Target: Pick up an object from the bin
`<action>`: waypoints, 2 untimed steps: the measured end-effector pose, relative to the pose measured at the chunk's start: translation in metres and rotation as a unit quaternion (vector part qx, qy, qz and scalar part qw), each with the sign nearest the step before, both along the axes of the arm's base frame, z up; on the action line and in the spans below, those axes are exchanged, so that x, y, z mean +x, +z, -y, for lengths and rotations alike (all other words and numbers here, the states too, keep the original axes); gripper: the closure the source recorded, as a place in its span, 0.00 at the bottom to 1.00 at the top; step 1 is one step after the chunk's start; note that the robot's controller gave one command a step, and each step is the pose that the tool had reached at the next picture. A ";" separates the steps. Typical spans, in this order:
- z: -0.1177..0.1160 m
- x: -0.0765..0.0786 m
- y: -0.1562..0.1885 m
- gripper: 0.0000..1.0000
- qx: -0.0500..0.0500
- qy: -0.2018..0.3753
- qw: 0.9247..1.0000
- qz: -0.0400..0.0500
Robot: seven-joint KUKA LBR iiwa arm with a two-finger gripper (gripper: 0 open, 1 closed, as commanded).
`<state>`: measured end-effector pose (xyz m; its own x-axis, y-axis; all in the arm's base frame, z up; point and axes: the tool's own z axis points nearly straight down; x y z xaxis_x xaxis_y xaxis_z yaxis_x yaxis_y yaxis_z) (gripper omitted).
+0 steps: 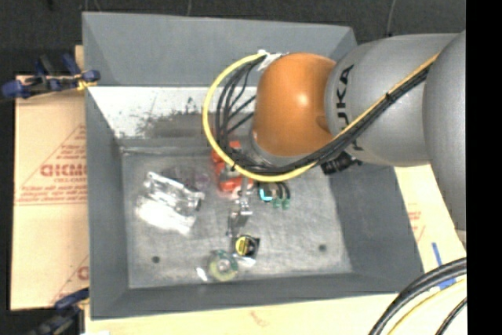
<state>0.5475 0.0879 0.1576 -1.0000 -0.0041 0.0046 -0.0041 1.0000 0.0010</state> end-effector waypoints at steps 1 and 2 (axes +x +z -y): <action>-0.080 0.002 -0.076 0.00 0.000 -0.080 0.997 0.007; -0.109 -0.005 -0.057 0.00 -0.003 -0.180 0.984 0.004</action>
Offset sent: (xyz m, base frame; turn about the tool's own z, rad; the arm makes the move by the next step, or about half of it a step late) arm -0.0010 0.0908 -0.0876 0.1611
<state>0.5422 0.1971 0.1004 -0.9369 0.3495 -0.0048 0.3495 0.9369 -0.0025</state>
